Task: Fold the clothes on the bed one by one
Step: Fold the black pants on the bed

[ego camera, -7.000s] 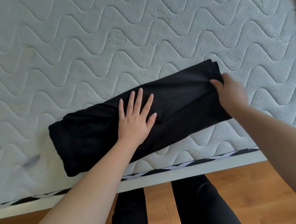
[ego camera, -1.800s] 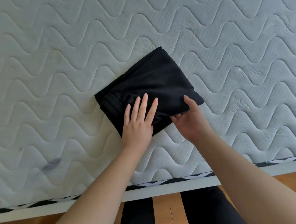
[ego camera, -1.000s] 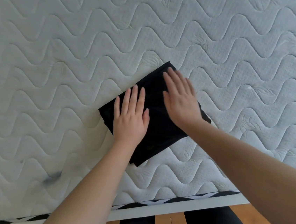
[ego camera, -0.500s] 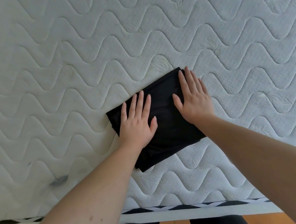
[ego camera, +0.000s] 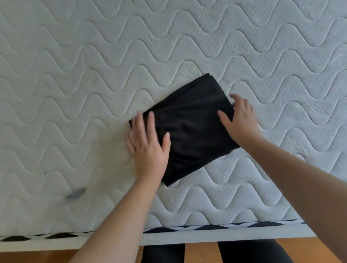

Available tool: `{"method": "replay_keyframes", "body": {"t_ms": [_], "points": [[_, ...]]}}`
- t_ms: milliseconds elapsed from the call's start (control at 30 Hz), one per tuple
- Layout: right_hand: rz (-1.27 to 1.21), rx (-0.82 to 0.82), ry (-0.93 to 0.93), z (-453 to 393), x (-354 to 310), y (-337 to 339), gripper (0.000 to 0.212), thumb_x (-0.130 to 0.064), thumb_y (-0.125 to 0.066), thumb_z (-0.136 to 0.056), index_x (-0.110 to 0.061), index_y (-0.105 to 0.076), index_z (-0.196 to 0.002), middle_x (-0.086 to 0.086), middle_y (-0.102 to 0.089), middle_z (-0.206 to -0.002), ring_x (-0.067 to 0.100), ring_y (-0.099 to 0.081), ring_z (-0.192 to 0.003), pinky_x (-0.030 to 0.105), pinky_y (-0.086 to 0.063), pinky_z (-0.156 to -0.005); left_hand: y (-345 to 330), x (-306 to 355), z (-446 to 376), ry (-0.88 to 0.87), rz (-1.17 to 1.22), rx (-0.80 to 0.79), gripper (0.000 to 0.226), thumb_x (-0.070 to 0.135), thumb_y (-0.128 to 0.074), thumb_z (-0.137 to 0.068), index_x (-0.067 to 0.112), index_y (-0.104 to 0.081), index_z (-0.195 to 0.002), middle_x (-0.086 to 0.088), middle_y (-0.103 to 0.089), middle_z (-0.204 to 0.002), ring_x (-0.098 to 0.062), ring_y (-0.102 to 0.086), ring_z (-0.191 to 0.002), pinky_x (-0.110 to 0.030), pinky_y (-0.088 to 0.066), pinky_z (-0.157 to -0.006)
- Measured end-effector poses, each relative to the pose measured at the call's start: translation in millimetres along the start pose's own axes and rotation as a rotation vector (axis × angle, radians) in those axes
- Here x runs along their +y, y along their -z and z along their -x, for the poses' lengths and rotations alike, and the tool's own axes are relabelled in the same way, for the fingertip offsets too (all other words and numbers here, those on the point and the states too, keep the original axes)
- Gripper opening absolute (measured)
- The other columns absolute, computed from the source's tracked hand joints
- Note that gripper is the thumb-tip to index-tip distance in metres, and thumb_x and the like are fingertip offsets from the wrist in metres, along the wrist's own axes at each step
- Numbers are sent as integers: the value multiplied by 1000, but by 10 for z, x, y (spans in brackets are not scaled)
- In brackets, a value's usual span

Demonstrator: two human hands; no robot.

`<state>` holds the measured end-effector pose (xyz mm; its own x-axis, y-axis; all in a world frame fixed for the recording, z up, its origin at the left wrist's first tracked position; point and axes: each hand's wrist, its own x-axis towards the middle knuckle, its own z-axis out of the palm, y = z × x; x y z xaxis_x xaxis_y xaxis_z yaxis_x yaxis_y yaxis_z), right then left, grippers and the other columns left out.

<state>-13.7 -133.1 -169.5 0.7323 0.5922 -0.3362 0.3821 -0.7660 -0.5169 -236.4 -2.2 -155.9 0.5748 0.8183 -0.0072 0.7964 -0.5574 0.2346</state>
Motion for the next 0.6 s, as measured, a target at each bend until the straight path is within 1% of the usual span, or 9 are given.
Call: {"method": "replay_keyframes", "body": {"t_ms": [67, 133, 200, 267, 333, 400, 467, 533, 600], "points": [[-71, -40, -87, 41, 90, 8, 53, -44, -55, -95, -14, -44, -137, 7, -54, -126, 25, -51, -117, 39, -42, -98, 66, 13, 188, 369, 286, -22, 73, 44, -59, -93, 13, -29, -152, -16, -36, -151, -32, -38, -137, -50, -36, -109], [-88, -99, -131, -21, 132, 28, 51, -52, -54, -93, -17, -50, -129, 1, -56, -121, 19, -55, -105, 35, -43, -82, 97, 5, 287, 672, 625, -62, 84, 43, -69, -87, 14, -24, -152, -9, -47, -140, -25, -49, -127, -39, -46, -101], [-62, -141, -106, -96, 134, 41, 55, -60, -55, -89, -19, -51, -125, -3, -57, -114, 15, -54, -94, 33, -42, -74, 95, -21, 311, 881, 778, -128, 88, 50, -73, -81, 15, -30, -149, 6, -58, -117, -16, -59, -111, -23, -47, -83], [-74, -173, -81, -161, 111, 54, 60, -65, -56, -85, -21, -49, -125, -6, -57, -110, 16, -55, -91, 34, -45, -73, 64, -48, 281, 998, 825, -214, 86, 57, -76, -75, 17, -39, -141, 13, -58, -105, -12, -60, -100, -21, -42, -77], [-146, -218, -101, -220, 85, 63, 64, -67, -59, -81, -26, -46, -129, -10, -56, -108, 14, -56, -91, 32, -45, -74, 45, -91, 223, 1042, 911, -292, 82, 56, -81, -70, 18, -46, -133, 9, -61, -110, -14, -61, -99, -26, -48, -81], [-186, -256, -104, -267, 59, 67, 60, -66, -62, -80, -29, -47, -126, -16, -56, -100, 7, -54, -84, 25, -42, -68, 42, -150, 170, 1004, 981, -393, 61, 52, -84, -68, 22, -60, -116, 7, -67, -111, -17, -66, -102, -35, -54, -89], [-138, -253, -59, -264, 39, 59, 47, -61, -60, -83, -30, -49, -116, -22, -53, -89, 0, -51, -78, 20, -36, -60, 61, -169, 172, 914, 996, -454, 39, 45, -84, -70, 31, -64, -100, 7, -71, -108, -17, -67, -101, -39, -55, -93], [-93, -216, -10, -189, 29, 61, 36, -56, -55, -87, -29, -48, -110, -21, -52, -84, 0, -50, -74, 20, -34, -58, 84, -140, 208, 804, 946, -399, 36, 41, -83, -73, 33, -64, -102, 11, -69, -108, -11, -66, -100, -36, -54, -92], [-82, -175, 24, -50, 58, 87, 28, -52, -53, -91, -29, -48, -106, -15, -55, -84, 4, -53, -74, 22, -36, -57, 142, -63, 264, 724, 901, -312, 44, 43, -80, -74, 31, -60, -112, 17, -66, -107, 0, -63, -97, -29, -52, -87]]}}
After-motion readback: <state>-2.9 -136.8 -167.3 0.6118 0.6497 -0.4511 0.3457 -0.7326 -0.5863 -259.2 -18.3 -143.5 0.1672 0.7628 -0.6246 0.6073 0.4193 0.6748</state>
